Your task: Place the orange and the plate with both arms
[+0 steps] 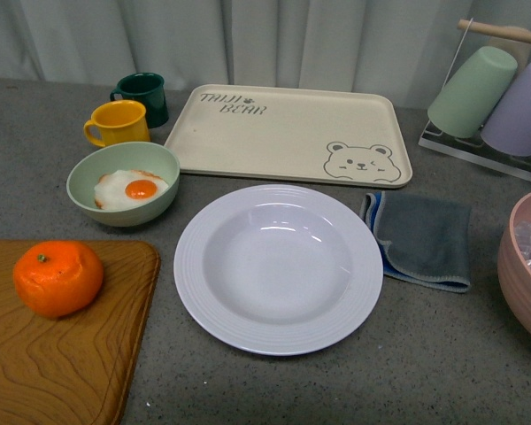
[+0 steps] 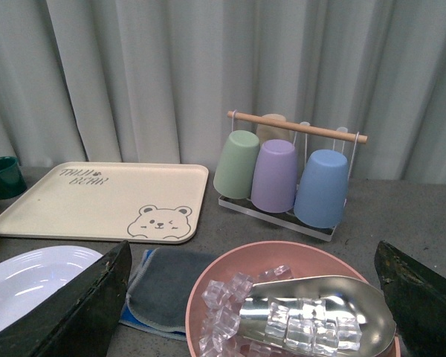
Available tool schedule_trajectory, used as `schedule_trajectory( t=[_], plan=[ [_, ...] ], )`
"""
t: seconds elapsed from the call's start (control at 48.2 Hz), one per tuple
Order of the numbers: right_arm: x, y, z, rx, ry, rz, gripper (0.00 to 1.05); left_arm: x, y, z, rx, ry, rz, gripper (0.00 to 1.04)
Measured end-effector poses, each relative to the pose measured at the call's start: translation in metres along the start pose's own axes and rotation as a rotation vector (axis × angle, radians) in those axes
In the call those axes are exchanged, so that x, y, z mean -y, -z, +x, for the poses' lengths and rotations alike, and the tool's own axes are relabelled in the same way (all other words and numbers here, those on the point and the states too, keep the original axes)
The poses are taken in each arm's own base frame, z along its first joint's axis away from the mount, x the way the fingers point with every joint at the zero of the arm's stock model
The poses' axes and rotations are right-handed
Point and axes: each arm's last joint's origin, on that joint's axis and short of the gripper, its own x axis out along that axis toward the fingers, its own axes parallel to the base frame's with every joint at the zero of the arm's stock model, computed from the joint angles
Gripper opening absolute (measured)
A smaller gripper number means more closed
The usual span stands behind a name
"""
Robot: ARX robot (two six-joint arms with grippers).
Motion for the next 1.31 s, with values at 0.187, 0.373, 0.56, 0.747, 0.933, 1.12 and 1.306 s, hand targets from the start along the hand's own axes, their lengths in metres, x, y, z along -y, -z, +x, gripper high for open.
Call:
schedule_trajectory(
  t=[0.187, 0.373, 0.56, 0.747, 0.933, 1.12, 1.306],
  plan=[
    [0.0, 0.0, 0.0, 0.0, 0.0, 0.0, 0.95, 0.0, 0.0, 0.0, 0.0, 0.0, 0.0, 0.98],
    [0.0, 0.0, 0.0, 0.0, 0.0, 0.0, 0.95, 0.0, 0.0, 0.0, 0.0, 0.0, 0.0, 0.98],
    [0.0, 0.0, 0.0, 0.0, 0.0, 0.0, 0.95, 0.0, 0.0, 0.0, 0.0, 0.0, 0.0, 0.98],
    [0.0, 0.0, 0.0, 0.0, 0.0, 0.0, 0.95, 0.0, 0.0, 0.0, 0.0, 0.0, 0.0, 0.98],
    [0.0, 0.0, 0.0, 0.0, 0.0, 0.0, 0.95, 0.0, 0.0, 0.0, 0.0, 0.0, 0.0, 0.98],
    [0.0, 0.0, 0.0, 0.0, 0.0, 0.0, 0.95, 0.0, 0.0, 0.0, 0.0, 0.0, 0.0, 0.98],
    [0.0, 0.0, 0.0, 0.0, 0.0, 0.0, 0.95, 0.0, 0.0, 0.0, 0.0, 0.0, 0.0, 0.98]
  ],
)
